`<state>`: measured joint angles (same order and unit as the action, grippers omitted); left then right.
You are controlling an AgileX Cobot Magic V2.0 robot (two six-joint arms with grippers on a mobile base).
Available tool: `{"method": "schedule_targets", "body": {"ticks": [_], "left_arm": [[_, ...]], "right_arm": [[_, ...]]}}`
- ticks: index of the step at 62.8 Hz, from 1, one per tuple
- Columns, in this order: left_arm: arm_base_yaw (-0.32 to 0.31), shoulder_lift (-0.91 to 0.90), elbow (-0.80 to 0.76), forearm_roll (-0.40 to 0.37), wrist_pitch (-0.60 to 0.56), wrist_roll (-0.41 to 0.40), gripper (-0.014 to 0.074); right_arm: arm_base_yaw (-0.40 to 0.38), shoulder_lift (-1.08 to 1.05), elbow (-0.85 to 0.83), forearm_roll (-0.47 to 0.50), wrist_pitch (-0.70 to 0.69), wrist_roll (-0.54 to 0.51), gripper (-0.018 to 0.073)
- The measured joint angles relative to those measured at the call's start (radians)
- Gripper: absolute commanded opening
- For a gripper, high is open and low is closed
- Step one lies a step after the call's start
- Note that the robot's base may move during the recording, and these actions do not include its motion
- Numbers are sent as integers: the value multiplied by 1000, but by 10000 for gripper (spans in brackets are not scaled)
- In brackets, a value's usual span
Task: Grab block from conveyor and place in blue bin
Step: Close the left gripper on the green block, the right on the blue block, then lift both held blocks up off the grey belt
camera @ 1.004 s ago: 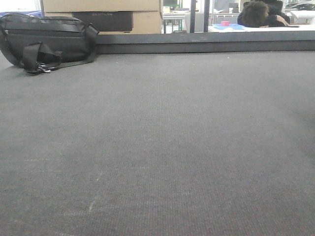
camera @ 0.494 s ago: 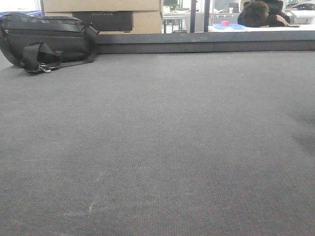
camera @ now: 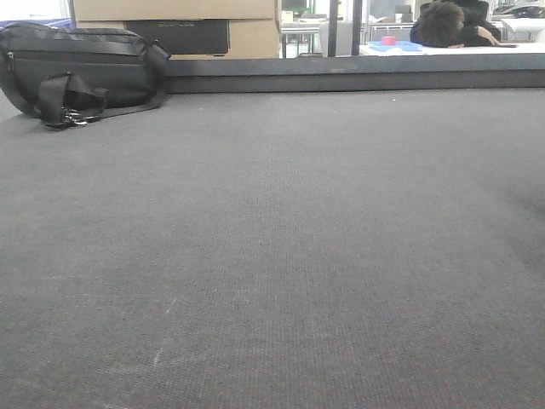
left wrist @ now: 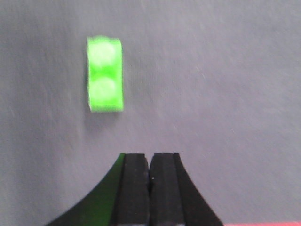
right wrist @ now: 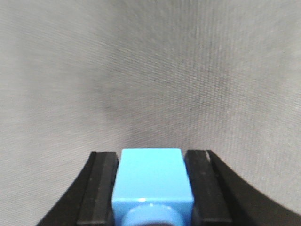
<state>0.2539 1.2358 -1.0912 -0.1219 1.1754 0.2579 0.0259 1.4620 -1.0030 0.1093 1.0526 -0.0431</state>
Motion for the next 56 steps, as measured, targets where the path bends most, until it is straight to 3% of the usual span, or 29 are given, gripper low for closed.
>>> {"method": "schedule_targets", "body": {"ticks": [12, 18, 25, 33, 44, 56], "left_arm": [[2, 88, -4, 23, -119, 31, -78], [2, 133, -4, 66, -132, 33, 63], [4, 193, -4, 86, -147, 35, 297], [6, 252, 5, 70, -195, 37, 445], [6, 344, 9, 64, -221, 37, 451], [6, 411, 13, 64, -234, 37, 324]], "right_arm": [[0, -9, 0, 69, -13, 2, -162], [0, -9, 0, 79, -29, 2, -162], [0, -9, 0, 87, -50, 2, -162], [0, -9, 0, 88, -74, 2, -162], [0, -9, 0, 89, -110, 2, -162], [0, -9, 0, 89, -132, 2, -162]]}}
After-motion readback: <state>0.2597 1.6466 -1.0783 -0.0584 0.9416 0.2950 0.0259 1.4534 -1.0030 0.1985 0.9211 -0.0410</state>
